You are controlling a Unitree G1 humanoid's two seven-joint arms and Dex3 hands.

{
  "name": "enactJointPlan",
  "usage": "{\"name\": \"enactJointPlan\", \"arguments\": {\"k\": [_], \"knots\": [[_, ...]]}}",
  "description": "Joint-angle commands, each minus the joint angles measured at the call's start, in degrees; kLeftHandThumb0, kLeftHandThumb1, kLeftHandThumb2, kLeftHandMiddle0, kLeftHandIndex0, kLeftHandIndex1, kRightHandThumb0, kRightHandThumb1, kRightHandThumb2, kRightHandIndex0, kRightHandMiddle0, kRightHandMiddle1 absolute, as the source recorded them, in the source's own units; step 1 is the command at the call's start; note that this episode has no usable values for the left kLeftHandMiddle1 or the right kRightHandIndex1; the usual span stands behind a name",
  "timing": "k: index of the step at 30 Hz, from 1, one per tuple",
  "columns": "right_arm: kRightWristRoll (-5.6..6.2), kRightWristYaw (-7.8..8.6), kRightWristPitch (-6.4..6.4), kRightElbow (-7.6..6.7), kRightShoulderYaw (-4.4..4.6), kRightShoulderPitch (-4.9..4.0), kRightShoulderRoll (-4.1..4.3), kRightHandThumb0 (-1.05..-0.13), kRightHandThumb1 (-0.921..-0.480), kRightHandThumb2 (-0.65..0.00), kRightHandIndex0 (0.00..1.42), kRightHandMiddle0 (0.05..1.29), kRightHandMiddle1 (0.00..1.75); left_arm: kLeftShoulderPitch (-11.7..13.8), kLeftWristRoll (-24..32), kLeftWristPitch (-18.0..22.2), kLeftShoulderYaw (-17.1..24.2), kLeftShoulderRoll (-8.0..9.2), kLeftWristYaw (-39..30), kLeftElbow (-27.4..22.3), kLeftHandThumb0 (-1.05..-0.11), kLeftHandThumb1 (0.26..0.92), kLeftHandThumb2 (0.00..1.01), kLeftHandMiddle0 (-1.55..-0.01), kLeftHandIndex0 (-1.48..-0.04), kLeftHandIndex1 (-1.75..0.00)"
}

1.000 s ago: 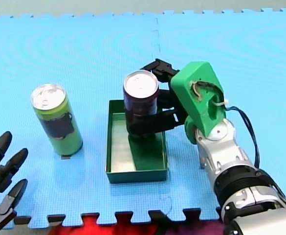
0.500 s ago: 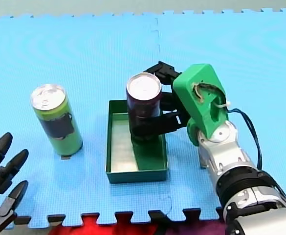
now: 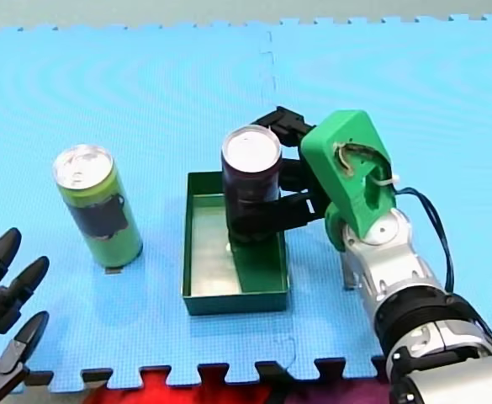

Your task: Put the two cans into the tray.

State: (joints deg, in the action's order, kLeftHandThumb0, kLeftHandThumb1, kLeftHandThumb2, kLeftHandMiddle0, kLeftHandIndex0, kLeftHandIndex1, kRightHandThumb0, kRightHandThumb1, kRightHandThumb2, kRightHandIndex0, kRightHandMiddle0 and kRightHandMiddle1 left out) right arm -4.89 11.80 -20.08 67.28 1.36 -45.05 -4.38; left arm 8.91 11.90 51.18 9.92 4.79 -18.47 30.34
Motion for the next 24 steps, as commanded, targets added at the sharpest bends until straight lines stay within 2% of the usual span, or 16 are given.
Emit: {"name": "enactJointPlan", "arguments": {"k": [1,16,24], "knots": [[0.25,-0.26,-0.60,0.10,-0.28,-0.88,0.33,-0.150,-0.802,-0.006,0.93,0.58,1.75,0.1,0.0,0.0,0.0,0.09,0.3,-0.4,-1.048,0.921,0.43,-0.40,-0.30,0.00],[-0.05,-1.09,-0.46,0.63,-0.36,-1.30,0.54,-0.150,-0.803,-0.006,0.94,0.59,1.75,0.6,-0.1,0.4,-0.3,0.05,0.5,-1.3,-1.048,0.921,0.43,-0.40,-0.30,0.00],[-0.87,-2.41,-0.52,1.78,-0.08,-1.73,0.49,-0.152,-0.803,-0.006,0.94,0.59,1.75,1.0,-1.0,-0.1,-0.5,-0.11,1.6,-2.7,-1.048,0.921,0.43,-0.41,-0.30,0.00]]}}
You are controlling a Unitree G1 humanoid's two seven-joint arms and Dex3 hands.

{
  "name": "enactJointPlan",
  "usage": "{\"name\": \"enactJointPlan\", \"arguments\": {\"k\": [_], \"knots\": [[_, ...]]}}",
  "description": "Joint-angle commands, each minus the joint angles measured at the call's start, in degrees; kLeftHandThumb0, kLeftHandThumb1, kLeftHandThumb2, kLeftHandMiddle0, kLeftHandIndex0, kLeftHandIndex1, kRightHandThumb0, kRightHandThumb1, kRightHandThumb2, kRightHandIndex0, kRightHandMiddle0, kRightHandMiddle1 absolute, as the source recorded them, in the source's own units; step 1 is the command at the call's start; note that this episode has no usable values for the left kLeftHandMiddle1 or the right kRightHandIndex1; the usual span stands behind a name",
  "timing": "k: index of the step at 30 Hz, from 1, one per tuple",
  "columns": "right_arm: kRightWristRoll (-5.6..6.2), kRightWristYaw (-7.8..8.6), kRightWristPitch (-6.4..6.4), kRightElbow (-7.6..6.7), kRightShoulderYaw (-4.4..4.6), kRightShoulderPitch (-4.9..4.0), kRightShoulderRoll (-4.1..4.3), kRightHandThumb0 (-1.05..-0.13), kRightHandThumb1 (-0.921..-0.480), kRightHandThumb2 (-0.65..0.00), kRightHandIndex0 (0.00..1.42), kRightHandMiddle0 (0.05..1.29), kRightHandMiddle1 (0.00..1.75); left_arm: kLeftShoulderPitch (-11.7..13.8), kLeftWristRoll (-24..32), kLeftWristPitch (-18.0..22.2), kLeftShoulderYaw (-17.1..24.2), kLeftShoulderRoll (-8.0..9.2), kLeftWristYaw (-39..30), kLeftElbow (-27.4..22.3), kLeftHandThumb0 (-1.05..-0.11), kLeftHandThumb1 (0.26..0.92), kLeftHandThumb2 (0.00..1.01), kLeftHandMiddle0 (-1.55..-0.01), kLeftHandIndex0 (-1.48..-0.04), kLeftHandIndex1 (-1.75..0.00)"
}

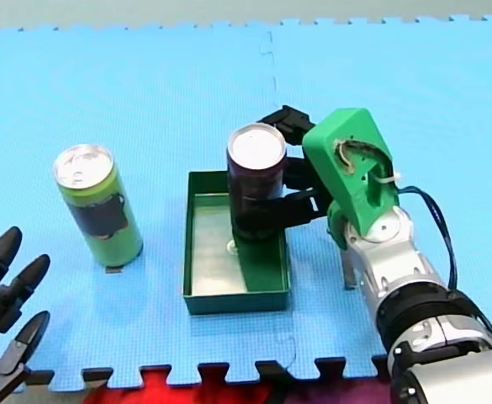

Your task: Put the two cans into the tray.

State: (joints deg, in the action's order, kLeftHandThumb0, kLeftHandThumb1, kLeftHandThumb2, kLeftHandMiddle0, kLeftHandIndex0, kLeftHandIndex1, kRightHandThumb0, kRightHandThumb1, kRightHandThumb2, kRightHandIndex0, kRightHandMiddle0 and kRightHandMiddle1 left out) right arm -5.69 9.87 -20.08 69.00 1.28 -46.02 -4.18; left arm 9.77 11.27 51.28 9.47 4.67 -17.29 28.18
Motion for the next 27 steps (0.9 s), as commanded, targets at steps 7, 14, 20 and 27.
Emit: {"name": "enactJointPlan", "arguments": {"k": [7,14,20,27], "knots": [[-0.39,-1.09,-0.50,0.45,0.17,-0.86,-0.08,-0.154,-0.803,-0.006,0.94,0.59,1.75,1.1,-1.3,-0.7,-0.4,0.08,1.4,-2.5,-1.048,0.921,0.43,-0.41,-0.30,0.00],[-0.48,-1.11,-0.67,0.92,0.16,-0.67,-0.15,-0.152,-0.802,-0.006,0.94,0.59,1.75,1.4,-1.1,-0.8,-0.7,-0.06,1.4,-3.3,-1.048,0.921,0.43,-0.40,-0.30,0.00],[-0.64,-1.21,-1.23,1.31,0.26,-0.30,-0.27,-0.150,-0.801,-0.006,0.94,0.59,1.75,1.6,-1.1,-0.5,-0.8,-0.25,1.6,-3.6,-1.048,0.921,0.44,-0.41,-0.30,0.00],[-0.82,-1.23,-1.35,1.44,0.31,-0.17,-0.29,-0.149,-0.800,-0.005,0.94,0.60,1.75,1.8,-1.1,-0.3,-0.9,-0.40,1.7,-3.7,-1.048,0.921,0.44,-0.41,-0.30,0.00]]}}
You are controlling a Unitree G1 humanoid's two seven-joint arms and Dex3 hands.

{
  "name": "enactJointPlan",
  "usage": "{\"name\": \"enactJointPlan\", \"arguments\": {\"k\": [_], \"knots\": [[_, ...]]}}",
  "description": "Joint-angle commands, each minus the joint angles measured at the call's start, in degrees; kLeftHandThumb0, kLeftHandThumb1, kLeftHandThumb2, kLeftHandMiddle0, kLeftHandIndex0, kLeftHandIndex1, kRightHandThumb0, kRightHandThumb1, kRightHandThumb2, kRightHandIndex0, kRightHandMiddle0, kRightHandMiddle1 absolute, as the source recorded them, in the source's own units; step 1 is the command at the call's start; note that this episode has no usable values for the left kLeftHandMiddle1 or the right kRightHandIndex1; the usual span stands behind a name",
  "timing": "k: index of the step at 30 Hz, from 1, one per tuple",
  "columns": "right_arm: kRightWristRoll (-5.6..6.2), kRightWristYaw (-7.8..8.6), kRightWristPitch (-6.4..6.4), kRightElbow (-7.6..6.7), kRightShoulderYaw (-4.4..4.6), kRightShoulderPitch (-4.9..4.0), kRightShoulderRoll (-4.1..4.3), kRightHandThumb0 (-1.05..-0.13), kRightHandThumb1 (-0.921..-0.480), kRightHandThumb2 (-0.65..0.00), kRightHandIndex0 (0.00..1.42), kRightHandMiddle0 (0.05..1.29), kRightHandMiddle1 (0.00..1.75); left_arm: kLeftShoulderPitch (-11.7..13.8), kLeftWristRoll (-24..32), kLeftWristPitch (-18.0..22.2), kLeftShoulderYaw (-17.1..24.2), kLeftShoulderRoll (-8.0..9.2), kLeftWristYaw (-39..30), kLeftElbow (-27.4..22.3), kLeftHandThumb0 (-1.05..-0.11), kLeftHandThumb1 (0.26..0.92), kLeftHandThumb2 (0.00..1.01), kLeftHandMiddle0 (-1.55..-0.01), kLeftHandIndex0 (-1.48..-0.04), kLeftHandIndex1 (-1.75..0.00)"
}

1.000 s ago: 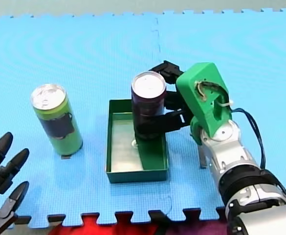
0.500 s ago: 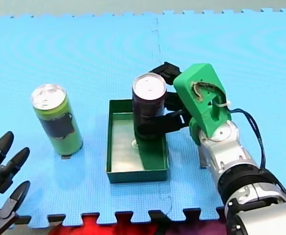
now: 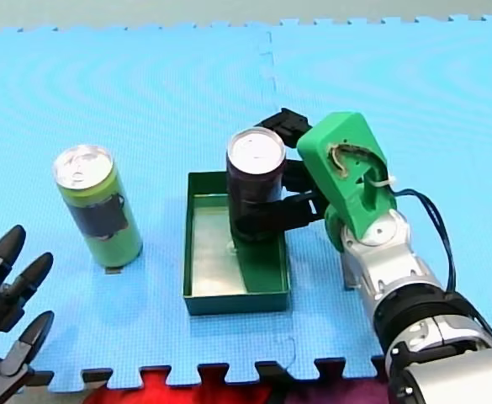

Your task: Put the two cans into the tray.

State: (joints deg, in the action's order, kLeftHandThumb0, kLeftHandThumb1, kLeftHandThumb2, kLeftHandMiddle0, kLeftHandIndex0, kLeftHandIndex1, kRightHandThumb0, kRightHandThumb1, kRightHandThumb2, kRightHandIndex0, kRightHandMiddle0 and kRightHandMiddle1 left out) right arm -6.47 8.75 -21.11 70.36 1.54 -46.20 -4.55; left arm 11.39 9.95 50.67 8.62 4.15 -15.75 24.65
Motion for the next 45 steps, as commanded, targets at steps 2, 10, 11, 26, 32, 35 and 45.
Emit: {"name": "enactJointPlan", "arguments": {"k": [2,10,11,26,32,35,45], "knots": [[-0.08,-0.09,-0.32,0.09,0.06,-0.01,0.11,-0.148,-0.800,-0.005,0.94,0.60,1.75,0.2,0.3,0.3,0.0,0.11,0.1,-0.3,-1.048,0.921,0.45,-0.41,-0.30,0.00],[-0.18,-0.10,-0.26,0.21,0.04,-0.02,0.09,-0.148,-0.798,-0.004,0.94,0.60,1.75,0.3,0.4,0.4,-0.1,0.10,0.1,-0.6,-1.048,0.921,0.45,-0.41,-0.31,0.00],[-0.20,-0.11,-0.26,0.22,0.06,0.00,0.09,-0.149,-0.798,-0.004,0.94,0.60,1.75,0.4,0.4,0.4,-0.1,0.13,0.0,-0.7,-1.048,0.921,0.45,-0.41,-0.31,0.00],[-5.20,-3.76,0.23,-0.83,4.20,0.21,0.63,-0.993,-0.747,0.000,0.55,0.23,0.01,-0.1,1.2,0.8,0.1,0.36,-0.5,0.0,-1.048,0.921,0.45,-0.41,-0.31,0.00],[-6.35,-5.44,-0.18,-0.89,5.11,0.48,0.64,-1.046,-0.797,-0.016,0.52,0.18,0.00,-0.3,1.1,0.7,0.1,0.34,-0.4,0.0,-1.048,0.921,0.46,-0.41,-0.32,0.00],[-6.30,-5.62,-0.40,-0.73,5.15,0.57,0.61,-1.048,-0.808,-0.017,0.51,0.17,0.00,-0.2,1.0,0.6,0.1,0.39,-0.3,-0.3,-1.048,0.921,0.46,-0.42,-0.32,0.00],[-6.21,-3.12,-1.33,-0.41,5.65,0.36,1.32,-1.048,-0.816,-0.010,0.46,0.15,0.00,-0.2,0.8,0.0,0.1,0.34,0.1,-0.7,-1.048,0.921,0.47,-0.41,-0.31,0.00]]}}
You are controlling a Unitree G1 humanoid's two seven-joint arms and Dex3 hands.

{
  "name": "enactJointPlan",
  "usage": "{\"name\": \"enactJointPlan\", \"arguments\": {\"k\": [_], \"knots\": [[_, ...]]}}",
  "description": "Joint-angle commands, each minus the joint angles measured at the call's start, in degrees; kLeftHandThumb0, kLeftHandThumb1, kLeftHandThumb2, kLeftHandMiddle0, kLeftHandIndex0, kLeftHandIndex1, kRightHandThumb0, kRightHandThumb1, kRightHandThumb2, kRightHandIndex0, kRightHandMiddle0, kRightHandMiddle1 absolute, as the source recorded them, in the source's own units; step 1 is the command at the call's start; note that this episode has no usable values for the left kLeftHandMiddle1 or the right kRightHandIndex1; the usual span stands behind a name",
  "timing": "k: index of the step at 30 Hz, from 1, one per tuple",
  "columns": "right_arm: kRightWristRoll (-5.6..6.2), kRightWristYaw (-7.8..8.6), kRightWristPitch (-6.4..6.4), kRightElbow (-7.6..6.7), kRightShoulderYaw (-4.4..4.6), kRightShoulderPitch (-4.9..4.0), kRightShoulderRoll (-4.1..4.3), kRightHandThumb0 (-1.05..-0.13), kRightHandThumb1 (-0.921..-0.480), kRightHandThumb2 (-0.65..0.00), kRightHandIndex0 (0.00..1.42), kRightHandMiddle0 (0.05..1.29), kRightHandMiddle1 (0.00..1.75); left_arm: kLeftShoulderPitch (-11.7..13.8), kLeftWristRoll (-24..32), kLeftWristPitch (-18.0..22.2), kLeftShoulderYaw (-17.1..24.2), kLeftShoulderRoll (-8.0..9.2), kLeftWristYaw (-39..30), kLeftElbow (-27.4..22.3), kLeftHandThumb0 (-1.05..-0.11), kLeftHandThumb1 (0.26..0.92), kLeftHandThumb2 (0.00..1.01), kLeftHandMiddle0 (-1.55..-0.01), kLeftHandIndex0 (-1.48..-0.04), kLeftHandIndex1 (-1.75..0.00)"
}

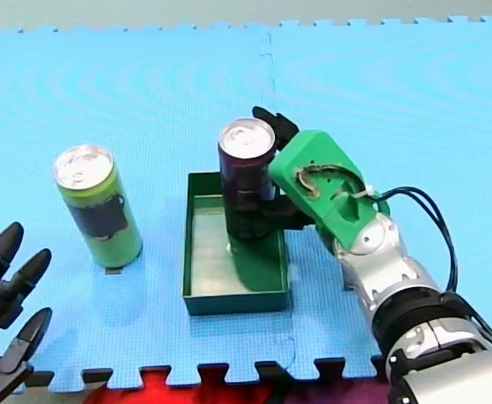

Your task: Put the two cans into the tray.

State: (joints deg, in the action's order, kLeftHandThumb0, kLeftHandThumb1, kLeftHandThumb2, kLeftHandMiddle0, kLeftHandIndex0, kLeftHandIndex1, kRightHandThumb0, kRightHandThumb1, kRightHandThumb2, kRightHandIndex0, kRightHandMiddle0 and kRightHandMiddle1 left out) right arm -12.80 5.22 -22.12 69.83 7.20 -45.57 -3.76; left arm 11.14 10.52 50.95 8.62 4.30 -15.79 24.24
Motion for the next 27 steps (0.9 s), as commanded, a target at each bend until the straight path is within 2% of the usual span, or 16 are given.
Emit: {"name": "enactJointPlan", "arguments": {"k": [1,5,10,17,21,27], "knots": [[0.19,0.97,-0.38,0.15,0.00,-0.34,0.68,-1.048,-0.813,-0.008,0.45,0.14,0.00,0.0,0.2,-0.3,0.1,0.15,0.2,-0.3,-1.048,0.921,0.47,-0.41,-0.31,0.00],[1.10,4.80,-0.52,0.23,-0.39,-0.49,1.46,-1.048,-0.800,-0.001,0.43,0.14,0.00,0.0,0.2,-0.5,0.0,0.12,0.3,-0.4,-1.048,0.921,0.46,-0.41,-0.31,0.00],[1.51,8.02,-0.49,0.32,-0.37,-0.70,2.06,-1.048,-0.768,0.001,0.38,0.13,0.00,-0.2,0.2,-0.9,0.0,0.16,0.4,-0.6,-1.048,0.921,0.46,-0.41,-0.31,0.00],[0.71,9.95,-1.06,0.77,0.48,-1.09,3.00,-1.048,-0.742,0.000,0.31,0.12,0.00,-0.2,0.2,-1.0,0.0,0.30,0.3,-0.7,-1.048,0.921,0.46,-0.41,-0.31,0.00],[1.00,10.95,-0.97,1.04,0.28,-1.42,3.35,-1.048,-0.734,0.000,0.30,0.11,0.00,-0.2,0.2,-1.0,0.0,0.55,0.1,-0.7,-1.048,0.921,0.46,-0.41,-0.30,0.00],[1.13,11.46,-1.09,1.03,0.19,-1.19,3.57,-1.048,-0.729,0.000,0.27,0.11,0.00,-0.7,0.7,-0.6,0.0,1.02,-0.9,0.2,-1.048,0.921,0.47,-0.40,-0.30,0.00]]}}
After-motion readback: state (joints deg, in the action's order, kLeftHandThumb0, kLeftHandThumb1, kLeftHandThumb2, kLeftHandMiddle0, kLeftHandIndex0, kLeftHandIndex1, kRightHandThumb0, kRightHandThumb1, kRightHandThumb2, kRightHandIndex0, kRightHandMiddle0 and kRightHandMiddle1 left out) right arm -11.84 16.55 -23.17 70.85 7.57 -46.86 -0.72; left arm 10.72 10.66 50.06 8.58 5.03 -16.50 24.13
